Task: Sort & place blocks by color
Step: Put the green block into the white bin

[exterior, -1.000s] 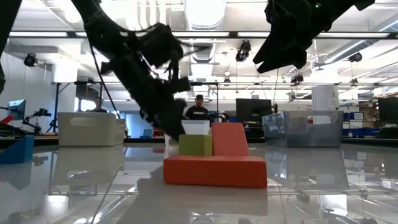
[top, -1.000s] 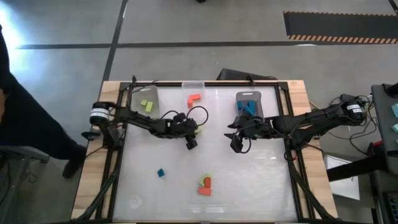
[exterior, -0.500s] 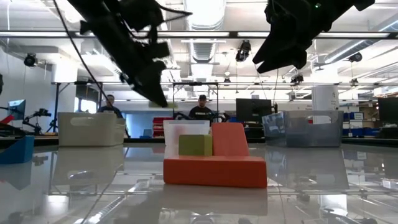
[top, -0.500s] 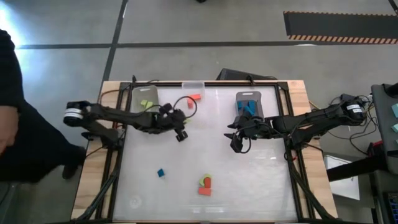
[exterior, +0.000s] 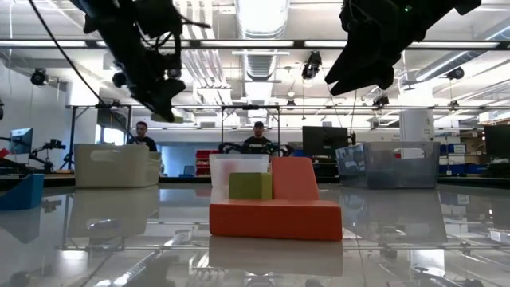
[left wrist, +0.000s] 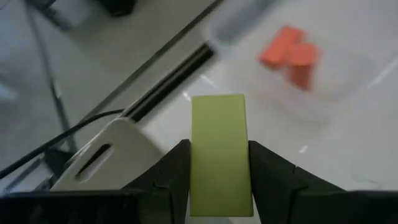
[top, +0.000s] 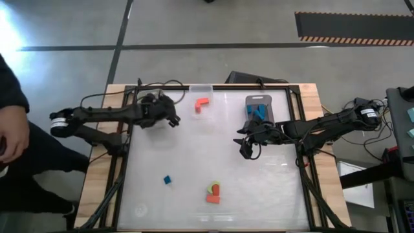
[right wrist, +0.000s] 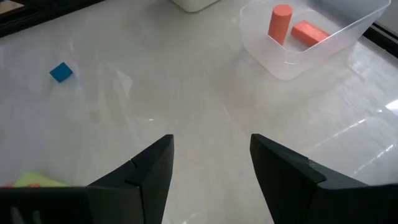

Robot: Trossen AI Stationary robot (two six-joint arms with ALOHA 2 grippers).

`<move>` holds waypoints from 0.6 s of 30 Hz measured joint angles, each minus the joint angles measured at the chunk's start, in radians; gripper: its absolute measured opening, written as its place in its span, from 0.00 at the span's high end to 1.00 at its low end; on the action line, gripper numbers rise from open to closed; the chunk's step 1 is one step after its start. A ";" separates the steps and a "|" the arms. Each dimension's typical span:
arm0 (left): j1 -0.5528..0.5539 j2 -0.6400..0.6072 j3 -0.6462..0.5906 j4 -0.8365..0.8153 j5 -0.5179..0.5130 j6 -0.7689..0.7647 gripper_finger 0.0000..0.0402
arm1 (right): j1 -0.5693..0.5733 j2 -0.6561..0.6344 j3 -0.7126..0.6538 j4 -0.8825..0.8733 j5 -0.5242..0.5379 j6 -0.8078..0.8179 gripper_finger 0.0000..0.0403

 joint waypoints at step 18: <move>0.304 -0.027 -0.146 0.017 0.003 -0.132 0.71 | 0.000 0.000 -0.002 0.000 0.000 -0.001 0.50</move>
